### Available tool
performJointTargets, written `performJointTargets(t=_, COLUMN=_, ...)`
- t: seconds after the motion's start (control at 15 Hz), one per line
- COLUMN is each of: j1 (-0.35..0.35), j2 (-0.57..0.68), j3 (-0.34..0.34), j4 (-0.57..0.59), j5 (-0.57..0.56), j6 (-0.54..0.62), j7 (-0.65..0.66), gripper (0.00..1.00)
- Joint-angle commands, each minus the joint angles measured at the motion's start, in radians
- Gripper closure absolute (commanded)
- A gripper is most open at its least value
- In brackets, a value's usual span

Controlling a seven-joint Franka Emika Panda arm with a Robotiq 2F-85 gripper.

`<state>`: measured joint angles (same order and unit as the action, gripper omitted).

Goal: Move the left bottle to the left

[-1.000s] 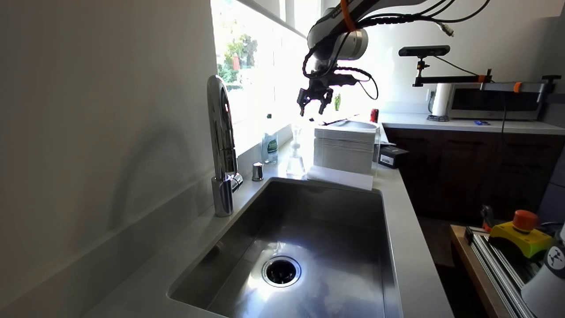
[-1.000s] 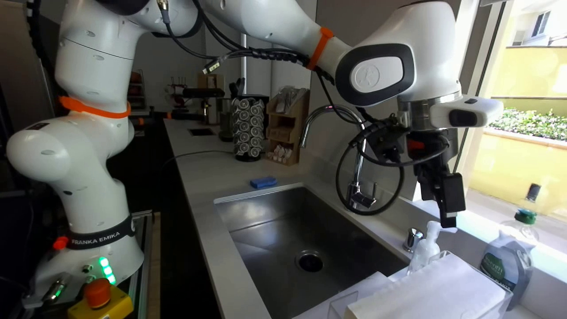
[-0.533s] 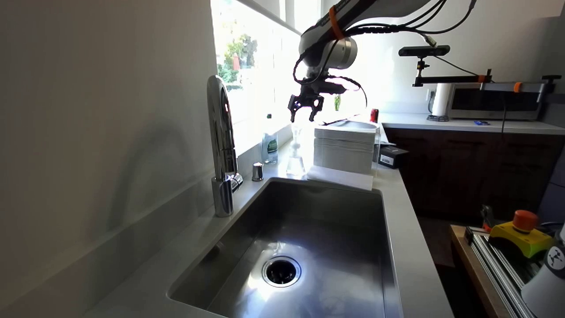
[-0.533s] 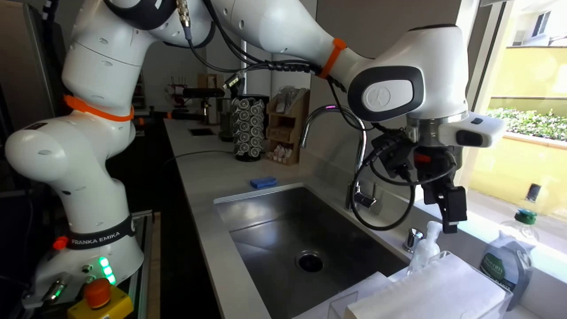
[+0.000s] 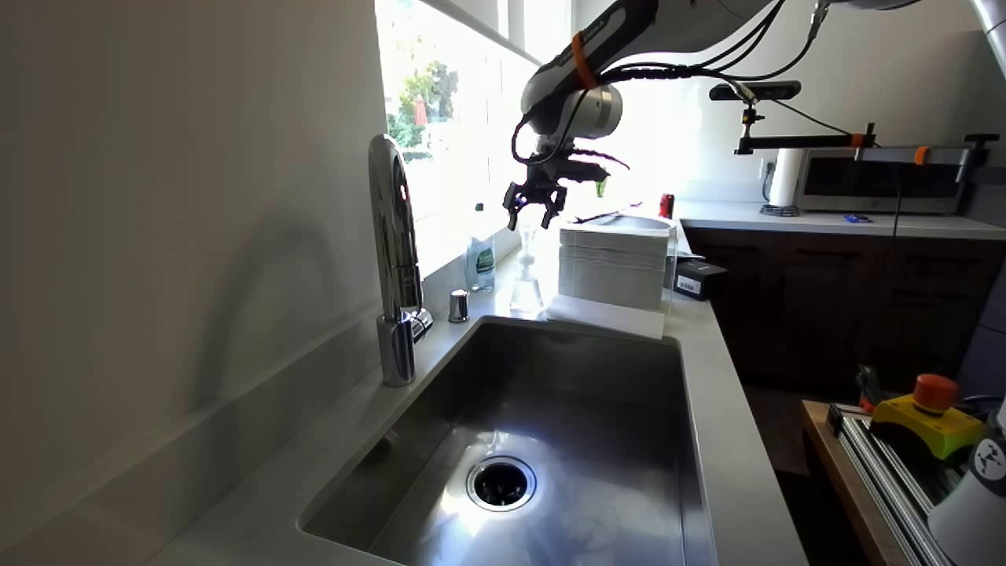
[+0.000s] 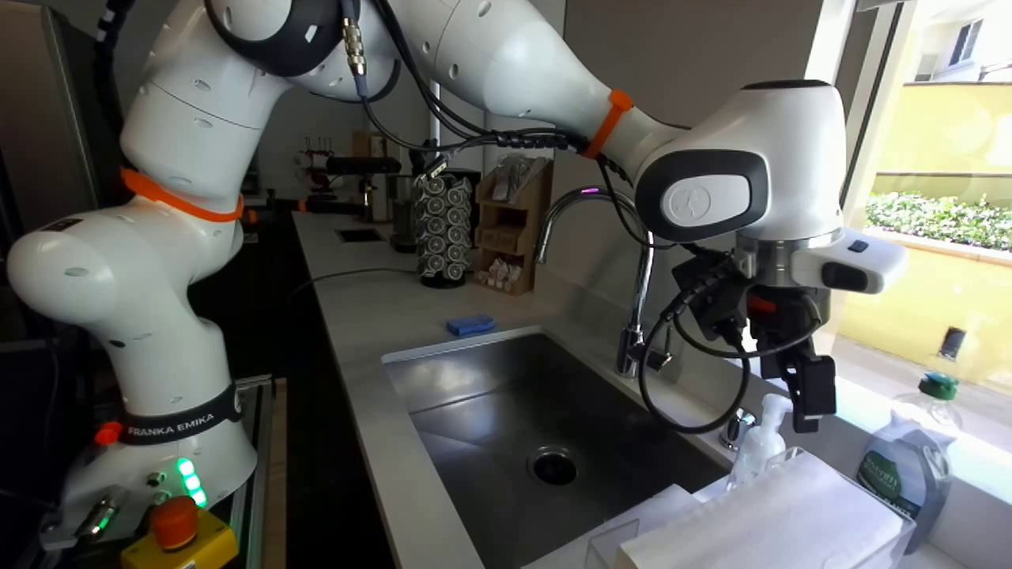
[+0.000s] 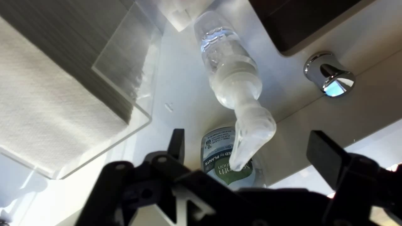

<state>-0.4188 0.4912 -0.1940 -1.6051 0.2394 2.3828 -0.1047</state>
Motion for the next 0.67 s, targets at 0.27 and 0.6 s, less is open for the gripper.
performJointTargets(t=0.27, j1=-0.021, j2=0.041, j3=0.034, j4=0.058, j5=0.045, j6=-0.034, j7=0.006, gripper=0.01)
performJointTargets(t=0.6, j1=-0.019, j2=0.046, j3=0.039, j4=0.062, j5=0.041, j6=-0.033, j7=0.009, gripper=0.47)
